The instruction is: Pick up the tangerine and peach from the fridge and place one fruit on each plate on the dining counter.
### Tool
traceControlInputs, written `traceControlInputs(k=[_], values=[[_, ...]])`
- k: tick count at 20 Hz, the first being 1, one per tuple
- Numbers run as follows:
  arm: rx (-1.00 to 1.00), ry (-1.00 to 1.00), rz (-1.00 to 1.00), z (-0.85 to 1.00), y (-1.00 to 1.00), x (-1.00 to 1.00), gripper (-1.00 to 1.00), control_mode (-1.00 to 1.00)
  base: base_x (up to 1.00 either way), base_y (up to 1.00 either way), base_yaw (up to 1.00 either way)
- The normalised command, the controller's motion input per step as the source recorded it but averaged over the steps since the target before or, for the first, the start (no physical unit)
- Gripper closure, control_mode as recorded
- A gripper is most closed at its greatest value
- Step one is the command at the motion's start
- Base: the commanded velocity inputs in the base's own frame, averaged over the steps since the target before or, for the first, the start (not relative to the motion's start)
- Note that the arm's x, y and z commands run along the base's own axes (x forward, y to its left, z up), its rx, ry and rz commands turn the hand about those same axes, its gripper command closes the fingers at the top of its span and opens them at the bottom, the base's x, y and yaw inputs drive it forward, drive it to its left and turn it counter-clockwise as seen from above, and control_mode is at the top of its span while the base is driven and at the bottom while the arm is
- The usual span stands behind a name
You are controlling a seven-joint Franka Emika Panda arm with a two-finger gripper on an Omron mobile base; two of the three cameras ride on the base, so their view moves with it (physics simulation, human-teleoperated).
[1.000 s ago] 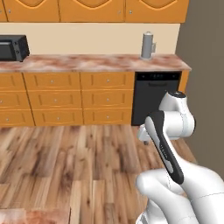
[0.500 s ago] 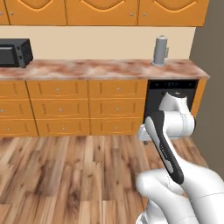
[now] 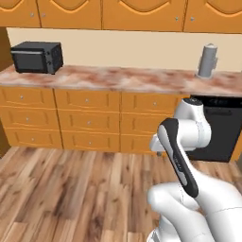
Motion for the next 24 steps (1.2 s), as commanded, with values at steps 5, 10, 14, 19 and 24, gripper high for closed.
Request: traceControlInputs(k=[5,10,14,19,24], values=[[0.00,0.00,0.00,0.00,0.00,0.00,-1.00,1.00,0.41,0.09,0.53],[0.00,0.00,0.00,0.00,0.00,0.00,-1.00,1.00,0.44,0.08,0.53],[0.00,0.00,0.00,0.00,0.00,0.00,-1.00,1.00,0.65,0.10,0.41],[0.00,0.00,0.00,0.00,0.00,0.00,-1.00,1.00,0.65,0.13,0.42],[0.00,0.00,0.00,0.00,0.00,0.00,-1.00,1.00,0.72,0.21,0.31]])
